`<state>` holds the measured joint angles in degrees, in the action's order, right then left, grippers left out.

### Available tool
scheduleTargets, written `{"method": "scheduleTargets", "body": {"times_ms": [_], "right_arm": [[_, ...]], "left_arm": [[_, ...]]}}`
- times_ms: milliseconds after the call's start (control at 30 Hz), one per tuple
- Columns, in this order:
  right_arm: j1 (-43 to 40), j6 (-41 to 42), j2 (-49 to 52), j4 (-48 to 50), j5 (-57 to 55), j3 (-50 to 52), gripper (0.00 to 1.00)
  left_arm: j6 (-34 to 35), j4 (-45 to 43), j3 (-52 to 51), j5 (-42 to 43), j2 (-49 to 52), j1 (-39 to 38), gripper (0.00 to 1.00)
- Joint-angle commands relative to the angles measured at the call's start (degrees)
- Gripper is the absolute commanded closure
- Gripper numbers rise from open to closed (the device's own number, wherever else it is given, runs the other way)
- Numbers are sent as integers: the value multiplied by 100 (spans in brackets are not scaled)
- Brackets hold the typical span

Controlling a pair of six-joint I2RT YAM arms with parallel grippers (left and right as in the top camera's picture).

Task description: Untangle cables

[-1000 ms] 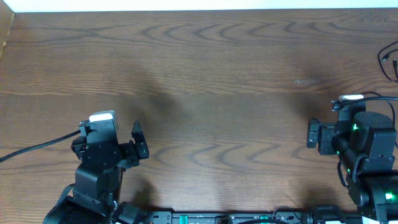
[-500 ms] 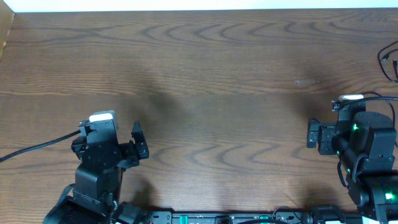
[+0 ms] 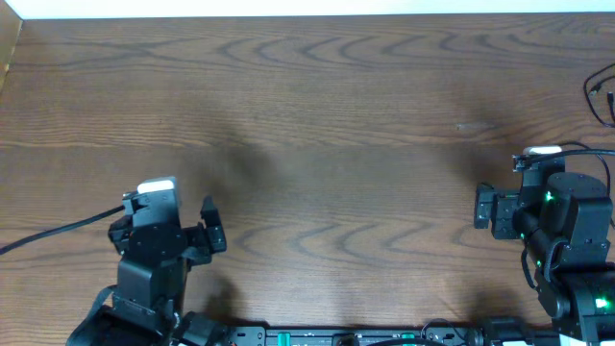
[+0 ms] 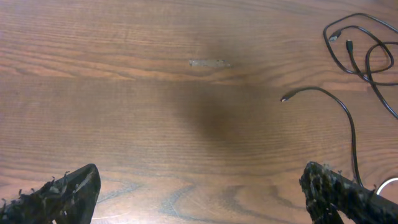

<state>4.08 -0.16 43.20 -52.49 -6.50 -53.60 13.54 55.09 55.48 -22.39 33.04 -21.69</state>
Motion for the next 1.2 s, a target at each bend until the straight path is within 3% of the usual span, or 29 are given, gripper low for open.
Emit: {"method": "scheduleTargets", "body": {"times_ms": [0, 433, 1167], "right_arm": [[-24, 96, -44, -7, -85, 15, 1], [-24, 96, -46, -7, -85, 15, 1], [-24, 96, -44, -7, -85, 15, 1]], "left_arm": [[35, 9, -7, 96, -236, 282, 2], [55, -9, -205, 243, -1071, 1342, 2], [59, -807, -2024, 243, -3298, 1467, 2]]}}
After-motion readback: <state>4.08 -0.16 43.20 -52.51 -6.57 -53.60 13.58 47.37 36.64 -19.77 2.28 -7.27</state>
